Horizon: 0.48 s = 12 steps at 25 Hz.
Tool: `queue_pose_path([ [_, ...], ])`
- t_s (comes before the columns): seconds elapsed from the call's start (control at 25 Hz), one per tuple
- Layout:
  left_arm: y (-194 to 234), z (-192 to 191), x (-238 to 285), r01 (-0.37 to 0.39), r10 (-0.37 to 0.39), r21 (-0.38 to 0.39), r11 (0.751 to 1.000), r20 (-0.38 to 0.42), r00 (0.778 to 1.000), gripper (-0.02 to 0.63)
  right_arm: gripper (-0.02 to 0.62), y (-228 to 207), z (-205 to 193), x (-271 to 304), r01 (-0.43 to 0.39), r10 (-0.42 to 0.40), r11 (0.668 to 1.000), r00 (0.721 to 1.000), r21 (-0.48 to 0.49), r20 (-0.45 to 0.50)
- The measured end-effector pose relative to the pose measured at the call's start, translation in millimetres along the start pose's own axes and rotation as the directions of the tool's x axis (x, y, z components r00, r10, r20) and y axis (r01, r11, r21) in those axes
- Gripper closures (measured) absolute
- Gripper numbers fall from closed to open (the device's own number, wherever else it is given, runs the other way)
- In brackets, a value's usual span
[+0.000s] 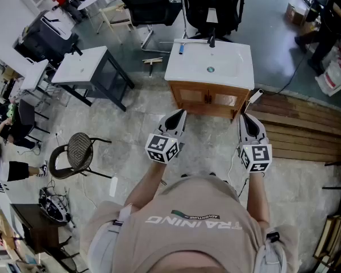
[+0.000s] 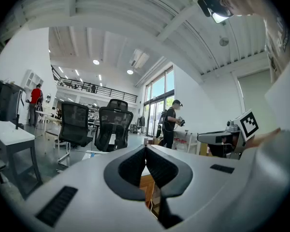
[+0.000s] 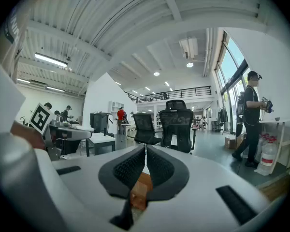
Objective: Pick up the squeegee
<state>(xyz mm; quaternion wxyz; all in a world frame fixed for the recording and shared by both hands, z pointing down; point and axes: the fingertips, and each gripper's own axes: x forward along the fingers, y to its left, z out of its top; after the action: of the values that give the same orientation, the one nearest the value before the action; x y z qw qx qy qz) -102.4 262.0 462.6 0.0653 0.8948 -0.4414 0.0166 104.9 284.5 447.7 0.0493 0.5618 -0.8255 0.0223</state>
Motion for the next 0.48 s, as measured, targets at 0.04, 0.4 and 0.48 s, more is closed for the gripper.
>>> queue_pose_path([
  [0.04,-3.1,1.8,5.3,0.006,-0.006,0.004,1.0,0.005,1.0,0.594,0.558,-6.3,0.3,2.3,0.0,0.0,1.0,1.0,-0.003,0.002],
  [0.4,-13.0,8.5,36.2,-0.02,0.019,0.024,1.0,0.019,1.0,0.594,0.56,-42.1,0.4,20.8,-0.037,0.037,0.999,0.999,-0.009,0.015],
  [0.48,-13.4,7.5,38.9,-0.034,0.034,0.019,0.999,0.025,0.999,0.594,0.56,-45.9,-4.7,24.8,-0.053,0.053,0.999,0.999,-0.01,0.011],
])
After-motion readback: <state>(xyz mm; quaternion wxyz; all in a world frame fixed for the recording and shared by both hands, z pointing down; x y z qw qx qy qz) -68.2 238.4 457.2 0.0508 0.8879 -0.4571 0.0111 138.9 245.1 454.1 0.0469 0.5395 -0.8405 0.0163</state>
